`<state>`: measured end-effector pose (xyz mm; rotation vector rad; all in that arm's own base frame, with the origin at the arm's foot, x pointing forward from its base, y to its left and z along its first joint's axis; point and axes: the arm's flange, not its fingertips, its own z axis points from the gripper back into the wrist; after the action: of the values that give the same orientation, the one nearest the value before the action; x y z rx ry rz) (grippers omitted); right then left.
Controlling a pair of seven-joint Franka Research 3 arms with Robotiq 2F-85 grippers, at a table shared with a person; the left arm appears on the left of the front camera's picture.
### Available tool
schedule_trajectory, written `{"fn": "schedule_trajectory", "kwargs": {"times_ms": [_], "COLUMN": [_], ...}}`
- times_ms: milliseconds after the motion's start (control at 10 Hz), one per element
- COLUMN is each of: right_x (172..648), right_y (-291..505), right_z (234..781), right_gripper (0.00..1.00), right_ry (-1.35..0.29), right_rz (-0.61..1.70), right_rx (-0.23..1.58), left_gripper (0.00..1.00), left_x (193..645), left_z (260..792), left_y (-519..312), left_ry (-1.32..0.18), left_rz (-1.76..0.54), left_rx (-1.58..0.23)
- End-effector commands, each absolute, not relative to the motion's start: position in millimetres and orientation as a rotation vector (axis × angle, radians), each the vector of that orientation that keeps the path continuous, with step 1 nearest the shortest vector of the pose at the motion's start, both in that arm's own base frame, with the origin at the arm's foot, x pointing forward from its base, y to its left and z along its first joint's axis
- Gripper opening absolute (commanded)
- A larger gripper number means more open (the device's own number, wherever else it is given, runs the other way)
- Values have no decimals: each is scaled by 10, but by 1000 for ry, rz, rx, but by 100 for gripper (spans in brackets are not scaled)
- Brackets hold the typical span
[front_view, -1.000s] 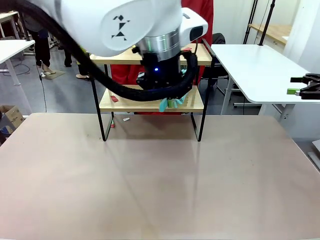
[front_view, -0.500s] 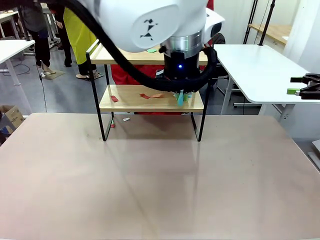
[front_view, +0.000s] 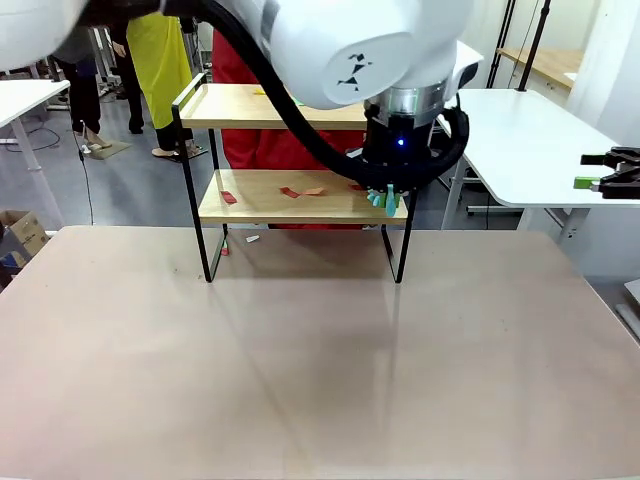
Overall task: Clean the shelf.
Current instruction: Clean the specific section of the Shelf indicated by the human with the Duster.
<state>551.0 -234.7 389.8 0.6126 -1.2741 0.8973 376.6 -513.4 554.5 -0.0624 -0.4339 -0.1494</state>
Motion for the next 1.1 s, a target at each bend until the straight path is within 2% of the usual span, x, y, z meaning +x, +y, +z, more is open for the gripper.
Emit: {"fn": "schedule_trajectory", "kwargs": {"times_ms": [0,400,500,600,700,1000], "right_x": [5492,5492,5492,5492,5492,5492], "right_y": [-2324,-2324,-2324,-2324,-2324,-2324], "right_z": [3922,3922,3922,3922,3922,3922], "right_gripper": [100,100,100,100,100,100], "right_ry": [-1272,-1272,-1272,-1272,-1272,-1272], "right_rz": [902,902,902,902,902,902], "right_rx": [612,612,612,612,612,612], "left_gripper": [13,13,13,13,13,13], "left_x": [3746,3712,3736,3712,3756,3756], "left_z": [5473,5139,5104,5161,5155,5155], "left_y": [-5262,-5245,-5230,-5253,-5275,-5275], "left_ry": [-439,-412,-390,-378,-386,-386], "left_rz": [-122,-78,-109,-256,-108,-108], "left_rx": [-47,-5,-10,-69,-21,-21]}}
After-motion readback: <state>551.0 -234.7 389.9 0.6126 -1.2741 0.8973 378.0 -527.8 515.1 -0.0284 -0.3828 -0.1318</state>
